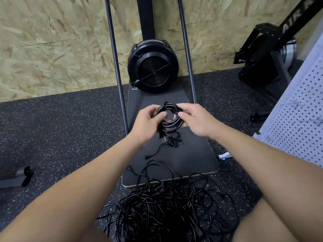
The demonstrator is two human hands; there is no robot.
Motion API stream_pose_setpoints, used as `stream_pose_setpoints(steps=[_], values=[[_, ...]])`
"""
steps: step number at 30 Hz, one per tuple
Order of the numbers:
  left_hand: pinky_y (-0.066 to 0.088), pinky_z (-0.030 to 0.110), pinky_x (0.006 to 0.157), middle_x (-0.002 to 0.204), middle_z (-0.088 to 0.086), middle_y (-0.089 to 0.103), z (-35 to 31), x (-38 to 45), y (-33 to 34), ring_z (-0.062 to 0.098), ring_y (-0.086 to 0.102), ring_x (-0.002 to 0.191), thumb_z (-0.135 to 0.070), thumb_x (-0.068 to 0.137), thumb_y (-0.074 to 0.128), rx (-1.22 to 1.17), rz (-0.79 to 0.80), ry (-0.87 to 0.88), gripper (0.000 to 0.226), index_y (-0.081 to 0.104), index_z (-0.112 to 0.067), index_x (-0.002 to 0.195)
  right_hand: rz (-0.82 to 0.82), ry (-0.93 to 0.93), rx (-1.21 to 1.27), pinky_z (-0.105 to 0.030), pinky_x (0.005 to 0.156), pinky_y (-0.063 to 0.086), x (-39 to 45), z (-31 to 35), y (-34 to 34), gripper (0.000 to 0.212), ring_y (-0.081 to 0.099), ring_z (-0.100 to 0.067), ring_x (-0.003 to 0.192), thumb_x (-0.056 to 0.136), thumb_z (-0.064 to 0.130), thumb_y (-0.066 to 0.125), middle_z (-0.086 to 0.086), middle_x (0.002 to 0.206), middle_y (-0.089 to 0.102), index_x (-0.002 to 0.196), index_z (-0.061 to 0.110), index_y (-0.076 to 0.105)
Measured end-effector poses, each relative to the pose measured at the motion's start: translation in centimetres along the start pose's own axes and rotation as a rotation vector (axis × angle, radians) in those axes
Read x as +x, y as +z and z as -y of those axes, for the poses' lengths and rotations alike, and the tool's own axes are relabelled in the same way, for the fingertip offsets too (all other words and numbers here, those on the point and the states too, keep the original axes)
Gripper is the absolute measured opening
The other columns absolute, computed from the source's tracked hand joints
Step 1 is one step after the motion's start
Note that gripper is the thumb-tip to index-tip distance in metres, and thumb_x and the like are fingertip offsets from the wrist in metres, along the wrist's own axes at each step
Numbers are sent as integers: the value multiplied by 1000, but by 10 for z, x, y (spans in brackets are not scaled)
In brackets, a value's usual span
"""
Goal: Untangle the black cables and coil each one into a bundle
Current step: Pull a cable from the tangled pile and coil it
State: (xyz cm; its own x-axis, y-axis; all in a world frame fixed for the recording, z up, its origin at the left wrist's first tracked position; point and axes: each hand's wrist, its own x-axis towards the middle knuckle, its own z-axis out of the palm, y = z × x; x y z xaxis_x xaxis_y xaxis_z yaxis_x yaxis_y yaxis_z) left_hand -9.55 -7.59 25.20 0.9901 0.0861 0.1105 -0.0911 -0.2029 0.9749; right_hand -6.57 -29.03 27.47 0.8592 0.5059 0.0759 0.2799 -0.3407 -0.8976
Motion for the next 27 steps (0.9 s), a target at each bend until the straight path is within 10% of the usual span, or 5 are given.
stream_pose_setpoints(steps=[9, 16, 22, 27], values=[[60, 54, 95, 109, 18, 79, -9, 13, 57, 32, 79, 107, -9, 108, 67, -224, 220, -141, 23, 72, -11, 130, -61, 237, 230, -35, 91, 63, -27, -27, -59, 28, 78, -23, 114, 109, 3, 62, -6, 116, 83, 132, 14, 75], [55, 21, 81, 93, -11, 79, 46, 11, 163, 3, 72, 90, -2, 108, 64, -139, 362, -209, 30, 74, -13, 134, -381, 508, 252, -44, 107, 59, -69, -135, -95, 23, 79, -25, 111, 99, 6, 78, -5, 108, 84, 121, 14, 79], [61, 58, 95, 89, 4, 75, 154, 20, 246, 17, 68, 82, -25, 90, 89, 56, 367, -316, 25, 84, -27, 115, -547, 728, 326, -26, 73, 57, -112, -240, -87, 25, 78, -17, 98, 100, 3, 75, -4, 112, 82, 122, 14, 78], [63, 52, 87, 95, 18, 75, 217, 20, 311, 21, 67, 81, -17, 94, 83, 32, 381, -455, 14, 80, -26, 104, -643, 865, 285, -40, 49, 48, -123, -318, -86, 15, 64, -32, 63, 101, -2, 72, -8, 93, 79, 112, 8, 78]])
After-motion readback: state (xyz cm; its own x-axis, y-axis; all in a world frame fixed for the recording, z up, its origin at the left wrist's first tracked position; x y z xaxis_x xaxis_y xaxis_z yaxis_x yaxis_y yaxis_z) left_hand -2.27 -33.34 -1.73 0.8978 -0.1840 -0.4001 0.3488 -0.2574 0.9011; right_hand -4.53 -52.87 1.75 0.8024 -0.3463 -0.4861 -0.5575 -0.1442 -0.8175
